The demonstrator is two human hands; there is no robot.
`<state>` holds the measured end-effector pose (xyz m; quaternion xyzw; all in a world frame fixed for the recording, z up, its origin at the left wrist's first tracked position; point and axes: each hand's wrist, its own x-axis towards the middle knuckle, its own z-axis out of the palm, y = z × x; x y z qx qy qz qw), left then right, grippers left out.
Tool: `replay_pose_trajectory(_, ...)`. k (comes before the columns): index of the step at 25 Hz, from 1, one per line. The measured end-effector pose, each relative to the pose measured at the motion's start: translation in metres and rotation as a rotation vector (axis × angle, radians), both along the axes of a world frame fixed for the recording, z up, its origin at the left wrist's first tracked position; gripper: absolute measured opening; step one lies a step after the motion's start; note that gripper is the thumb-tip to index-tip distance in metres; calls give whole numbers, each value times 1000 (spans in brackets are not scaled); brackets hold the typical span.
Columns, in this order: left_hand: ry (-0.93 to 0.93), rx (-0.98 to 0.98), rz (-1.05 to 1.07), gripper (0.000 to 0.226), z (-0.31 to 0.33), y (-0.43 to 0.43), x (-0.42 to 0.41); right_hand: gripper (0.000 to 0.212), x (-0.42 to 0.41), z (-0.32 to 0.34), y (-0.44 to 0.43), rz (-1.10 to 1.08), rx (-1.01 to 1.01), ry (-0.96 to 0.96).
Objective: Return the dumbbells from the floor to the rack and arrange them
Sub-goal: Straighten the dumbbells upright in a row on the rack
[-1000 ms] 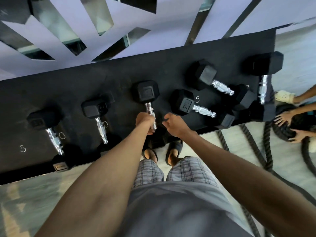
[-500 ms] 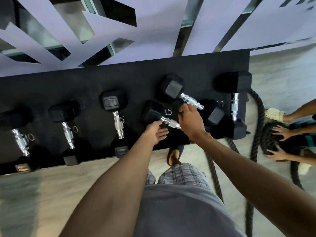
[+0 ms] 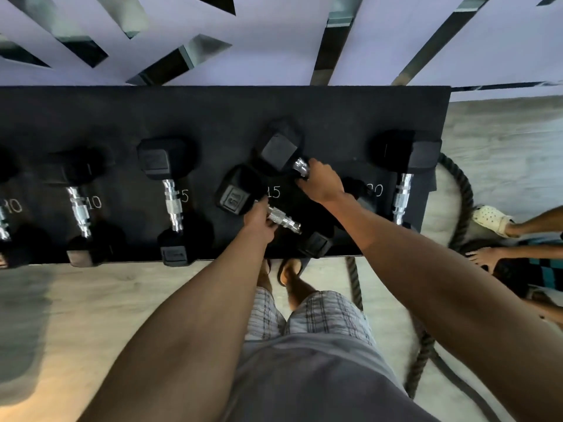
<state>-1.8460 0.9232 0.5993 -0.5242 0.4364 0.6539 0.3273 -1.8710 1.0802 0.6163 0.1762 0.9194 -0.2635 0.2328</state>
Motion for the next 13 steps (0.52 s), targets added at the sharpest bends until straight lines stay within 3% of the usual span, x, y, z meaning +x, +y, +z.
replay_pose_trajectory(2, -21, -4, 43, 19, -6, 3, -5, 35, -9, -6, -1, -31, 22, -45)
replay_pose_trajectory(4, -24, -10, 74, 28, -14, 5, -7, 33, -12, -9, -1, -62, 38, -49)
replay_pose_trajectory(13, -80, -34, -16, 27, -27, 7, -12, 28, -9, -6, -2, -194, 86, 28)
